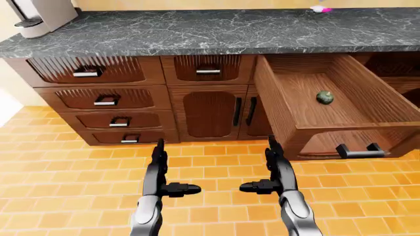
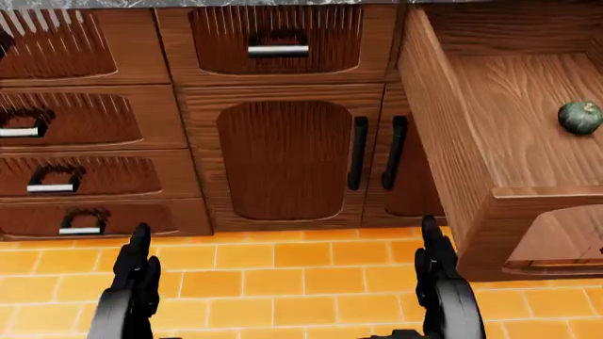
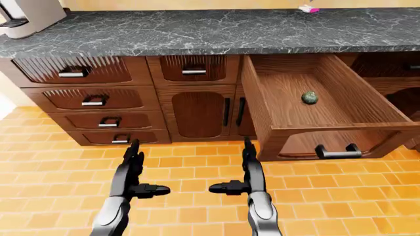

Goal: Close the right drawer.

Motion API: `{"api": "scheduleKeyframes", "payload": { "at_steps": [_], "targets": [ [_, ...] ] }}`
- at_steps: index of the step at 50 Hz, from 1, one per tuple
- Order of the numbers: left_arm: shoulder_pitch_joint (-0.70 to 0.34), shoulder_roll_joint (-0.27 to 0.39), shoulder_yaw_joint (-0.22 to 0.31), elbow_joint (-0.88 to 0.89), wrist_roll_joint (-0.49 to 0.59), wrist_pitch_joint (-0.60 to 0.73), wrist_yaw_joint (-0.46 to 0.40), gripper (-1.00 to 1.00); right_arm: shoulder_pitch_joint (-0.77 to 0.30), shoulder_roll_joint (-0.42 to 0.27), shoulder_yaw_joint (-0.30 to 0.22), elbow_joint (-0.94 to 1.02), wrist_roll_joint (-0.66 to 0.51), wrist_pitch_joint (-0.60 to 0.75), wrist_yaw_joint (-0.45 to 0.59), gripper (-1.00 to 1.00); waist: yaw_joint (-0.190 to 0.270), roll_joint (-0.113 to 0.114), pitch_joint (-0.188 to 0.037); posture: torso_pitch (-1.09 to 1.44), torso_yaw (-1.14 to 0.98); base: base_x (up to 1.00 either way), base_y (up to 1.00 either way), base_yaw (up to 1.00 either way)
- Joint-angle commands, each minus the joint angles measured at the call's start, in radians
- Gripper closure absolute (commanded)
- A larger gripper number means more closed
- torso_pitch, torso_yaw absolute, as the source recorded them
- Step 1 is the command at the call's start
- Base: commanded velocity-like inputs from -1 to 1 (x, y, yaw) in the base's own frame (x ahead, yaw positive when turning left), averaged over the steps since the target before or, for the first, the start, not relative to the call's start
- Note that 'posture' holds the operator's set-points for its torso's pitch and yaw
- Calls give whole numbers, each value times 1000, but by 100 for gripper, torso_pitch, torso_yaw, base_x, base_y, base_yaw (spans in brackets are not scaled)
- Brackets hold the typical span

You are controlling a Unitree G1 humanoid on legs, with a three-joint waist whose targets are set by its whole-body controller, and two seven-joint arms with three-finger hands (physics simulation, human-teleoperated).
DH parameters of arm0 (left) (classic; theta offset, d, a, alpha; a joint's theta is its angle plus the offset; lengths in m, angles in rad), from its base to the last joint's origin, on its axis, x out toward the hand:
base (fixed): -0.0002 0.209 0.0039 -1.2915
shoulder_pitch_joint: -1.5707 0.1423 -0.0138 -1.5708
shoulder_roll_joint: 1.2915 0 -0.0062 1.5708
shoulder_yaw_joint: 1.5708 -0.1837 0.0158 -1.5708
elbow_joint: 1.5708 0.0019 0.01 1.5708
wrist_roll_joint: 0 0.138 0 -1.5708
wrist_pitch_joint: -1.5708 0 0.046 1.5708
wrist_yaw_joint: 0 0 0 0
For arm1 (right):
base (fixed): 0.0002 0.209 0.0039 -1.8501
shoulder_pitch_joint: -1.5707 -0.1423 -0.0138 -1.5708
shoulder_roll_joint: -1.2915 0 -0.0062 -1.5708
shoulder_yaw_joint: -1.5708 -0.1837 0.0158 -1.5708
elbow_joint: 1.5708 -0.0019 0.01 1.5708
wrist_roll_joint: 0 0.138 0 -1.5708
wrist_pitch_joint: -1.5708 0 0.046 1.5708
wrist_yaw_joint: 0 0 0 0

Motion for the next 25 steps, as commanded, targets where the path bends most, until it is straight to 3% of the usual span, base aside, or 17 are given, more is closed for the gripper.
{"api": "scheduleKeyframes", "payload": {
  "at_steps": [1, 3, 4, 5, 7, 8, 25],
  "targets": [
    [-26, 3, 8, -83, -15, -65, -4, -100, -31, -5, -2, -95, 4, -33, -2, -100, -2, -8, -1, 0, 0, 0, 0, 0],
    [-35, 6, 9, -52, -5, -63, 3, -100, -35, -12, 16, -91, -77, -20, -38, -100, 8, -2, -61, 0, 0, 0, 0, 0],
    [-33, 6, 9, -53, -5, -63, 2, -100, -36, -7, 14, -90, -68, -23, -31, -100, 9, -2, -50, 0, 0, 0, 0, 0],
    [-30, 7, 9, -60, -5, -60, 1, -100, -34, -1, 11, -104, -47, -23, -22, -100, 9, -6, -16, 0, 0, 0, 0, 0],
    [-28, 8, 12, -63, -7, -62, -1, -100, -33, 0, 18, -123, -55, -6, -22, -100, 8, -7, -70, 0, 0, 0, 0, 0],
    [-27, 9, 15, -65, -9, -61, 0, -100, -32, 0, 21, -136, -53, 1, -17, -100, 8, -7, -75, 0, 0, 0, 0, 0],
    [0, 7, 10, -130, 1, -29, 3, -100, -24, 1, 18, -140, -62, 0, -25, -100, 7, -2, -91, 0, 0, 0, 0, 0]
  ]
}}
